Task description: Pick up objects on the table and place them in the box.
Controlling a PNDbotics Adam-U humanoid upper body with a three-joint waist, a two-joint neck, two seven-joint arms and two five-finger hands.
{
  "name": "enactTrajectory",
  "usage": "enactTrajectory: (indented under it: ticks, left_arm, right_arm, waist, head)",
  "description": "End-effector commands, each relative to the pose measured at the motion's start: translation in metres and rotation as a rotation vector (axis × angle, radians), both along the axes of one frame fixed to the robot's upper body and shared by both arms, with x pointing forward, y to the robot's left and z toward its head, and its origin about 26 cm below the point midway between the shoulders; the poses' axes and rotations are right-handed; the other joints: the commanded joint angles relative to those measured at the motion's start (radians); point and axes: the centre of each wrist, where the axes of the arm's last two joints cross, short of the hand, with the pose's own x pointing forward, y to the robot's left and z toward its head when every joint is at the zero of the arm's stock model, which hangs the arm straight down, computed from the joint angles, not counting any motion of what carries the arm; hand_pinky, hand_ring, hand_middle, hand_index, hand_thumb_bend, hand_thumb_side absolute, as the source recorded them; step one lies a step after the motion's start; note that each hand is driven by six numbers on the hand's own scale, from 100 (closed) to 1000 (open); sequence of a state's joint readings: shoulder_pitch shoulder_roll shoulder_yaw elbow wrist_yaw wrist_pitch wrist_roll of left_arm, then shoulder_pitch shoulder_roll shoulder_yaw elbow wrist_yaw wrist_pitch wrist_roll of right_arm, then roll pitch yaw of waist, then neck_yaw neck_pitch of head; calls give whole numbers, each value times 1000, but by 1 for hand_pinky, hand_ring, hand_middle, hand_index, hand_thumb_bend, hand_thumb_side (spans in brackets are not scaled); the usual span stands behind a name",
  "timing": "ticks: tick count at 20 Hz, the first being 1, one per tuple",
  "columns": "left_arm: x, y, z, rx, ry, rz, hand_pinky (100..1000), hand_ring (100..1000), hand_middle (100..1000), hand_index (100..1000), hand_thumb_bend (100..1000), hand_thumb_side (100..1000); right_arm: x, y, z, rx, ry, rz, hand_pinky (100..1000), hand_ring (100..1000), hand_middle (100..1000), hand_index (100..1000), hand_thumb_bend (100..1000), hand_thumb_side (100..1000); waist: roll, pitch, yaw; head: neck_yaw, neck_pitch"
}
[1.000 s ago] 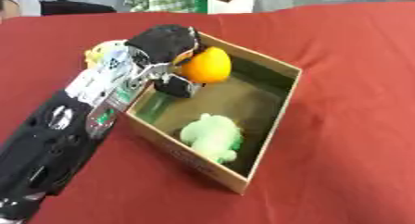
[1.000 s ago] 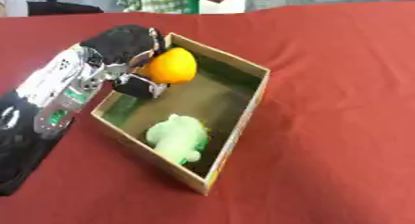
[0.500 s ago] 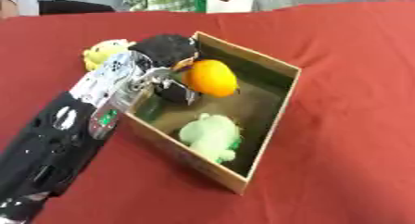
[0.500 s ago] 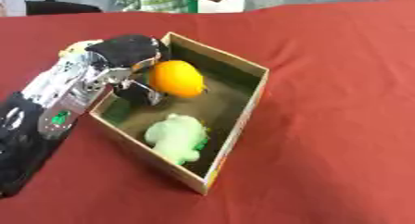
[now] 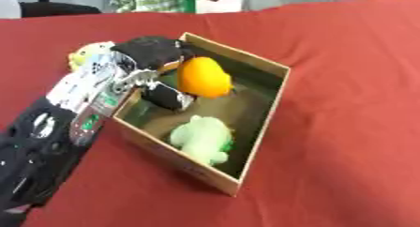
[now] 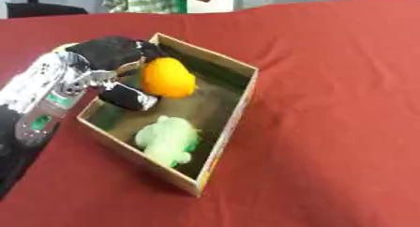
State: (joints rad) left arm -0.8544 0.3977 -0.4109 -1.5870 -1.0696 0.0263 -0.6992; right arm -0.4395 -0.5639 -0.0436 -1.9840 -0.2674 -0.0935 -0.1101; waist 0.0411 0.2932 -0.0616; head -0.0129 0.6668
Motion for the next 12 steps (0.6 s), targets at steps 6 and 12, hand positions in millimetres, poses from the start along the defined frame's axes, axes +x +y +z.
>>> enactTrajectory:
  ticks: [6,12]
  left_arm:
    - [-4,16,24,-89,-95,52,730,880,913,1000,455,1000]
    - [-15,34,53,-303,-214,55,707,855,876,977,331,1000]
  right_arm:
    - [-4,-2,7,1,-24,-12,896,825,774,926,100,879]
    - [-4,-3,6,6,-23,-18,897,825,774,926,100,877]
  waist:
    - [-4,-23,0]
    - [-3,-23,0]
  head:
    - [-15,-14]
    - [-9,-11]
